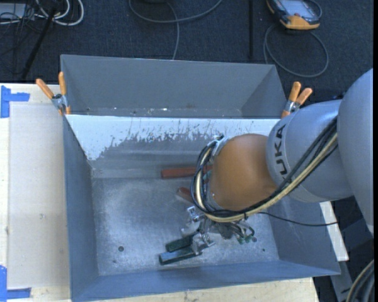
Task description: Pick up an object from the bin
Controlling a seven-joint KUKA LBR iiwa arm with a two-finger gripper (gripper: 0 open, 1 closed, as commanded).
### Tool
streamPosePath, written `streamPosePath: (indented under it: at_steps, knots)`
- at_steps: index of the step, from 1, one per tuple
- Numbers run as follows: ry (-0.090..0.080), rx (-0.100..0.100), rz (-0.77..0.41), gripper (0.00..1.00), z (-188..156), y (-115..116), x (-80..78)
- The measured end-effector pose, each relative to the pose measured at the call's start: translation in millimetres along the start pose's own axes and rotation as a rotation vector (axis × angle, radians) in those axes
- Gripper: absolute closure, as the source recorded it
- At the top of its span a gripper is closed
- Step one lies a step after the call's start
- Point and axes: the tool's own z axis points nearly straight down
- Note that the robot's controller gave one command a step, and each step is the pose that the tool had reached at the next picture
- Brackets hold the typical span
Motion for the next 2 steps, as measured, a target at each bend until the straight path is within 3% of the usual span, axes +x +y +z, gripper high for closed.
streamPosePath:
  at_steps: [2]
  knots:
    - [0.000,0.000,0.002,1.00,0.0,-0.1,0.0]
